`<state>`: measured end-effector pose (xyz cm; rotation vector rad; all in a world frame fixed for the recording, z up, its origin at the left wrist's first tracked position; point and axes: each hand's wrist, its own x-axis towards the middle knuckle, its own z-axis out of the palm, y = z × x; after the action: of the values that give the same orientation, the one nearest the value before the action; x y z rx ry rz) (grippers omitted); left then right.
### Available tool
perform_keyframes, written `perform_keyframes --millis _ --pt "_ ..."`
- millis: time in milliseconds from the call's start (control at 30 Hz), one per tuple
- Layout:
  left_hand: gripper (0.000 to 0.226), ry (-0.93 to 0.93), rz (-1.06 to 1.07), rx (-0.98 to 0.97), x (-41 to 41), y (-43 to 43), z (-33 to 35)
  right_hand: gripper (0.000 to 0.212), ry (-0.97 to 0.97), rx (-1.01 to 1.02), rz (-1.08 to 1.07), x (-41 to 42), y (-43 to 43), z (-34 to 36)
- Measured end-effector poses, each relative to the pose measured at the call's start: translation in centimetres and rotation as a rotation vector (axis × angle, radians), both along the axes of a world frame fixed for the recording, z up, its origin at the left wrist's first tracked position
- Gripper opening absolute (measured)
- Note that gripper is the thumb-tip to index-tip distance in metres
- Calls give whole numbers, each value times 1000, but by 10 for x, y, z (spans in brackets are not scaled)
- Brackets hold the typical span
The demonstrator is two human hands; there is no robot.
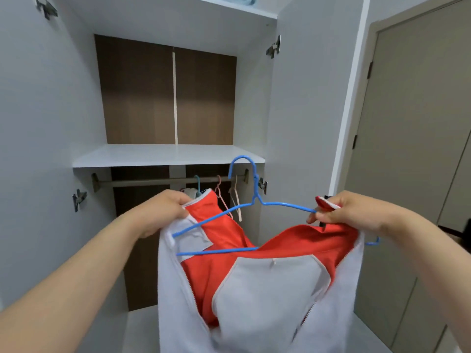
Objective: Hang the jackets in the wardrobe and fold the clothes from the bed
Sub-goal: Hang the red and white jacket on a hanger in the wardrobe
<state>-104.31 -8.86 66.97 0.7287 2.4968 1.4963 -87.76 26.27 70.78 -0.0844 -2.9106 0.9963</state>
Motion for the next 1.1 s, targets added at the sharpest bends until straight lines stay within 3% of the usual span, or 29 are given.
perform_keyframes --millis 100,233,333,433,567,667,733,767,867,967,1000,1100 --pt "11 86 2 -2 9 21 0 22 133 36 -73 -10 -11 -6" --pt "22 342 34 -97 12 33 -6 24 287 -34 -122 -14 -17 -9" --pt "36 453 37 -56 17 33 -13 21 327 -25 -151 -16 -21 -9" --pt "32 564 81 -183 17 33 -17 34 310 52 -174 -23 -25 -11" --pt "37 571 209 -230 4 30 -21 52 438 271 -199 -36 -18 -16" --pt "39 545 305 -161 -12 16 -18 42 590 297 -368 -35 -13 -22" --pt "40 525 351 -43 -19 4 -14 42 530 271 -470 -34 -10 -21" --pt "42 502 344 34 -21 -1 -13 47 455 207 -508 -32 -12 -18" --pt "51 459 209 175 -20 -15 -15 57 280 -268 -555 -33 -6 -16" --pt "52 540 111 10 -17 -20 -16 88 214 -567 -546 -43 12 -24" --pt "50 575 109 -79 -19 -21 -17 83 204 -667 -558 -44 13 -22" --pt "48 669 166 -285 -23 -23 -19 32 181 -856 -524 -43 -1 -6"
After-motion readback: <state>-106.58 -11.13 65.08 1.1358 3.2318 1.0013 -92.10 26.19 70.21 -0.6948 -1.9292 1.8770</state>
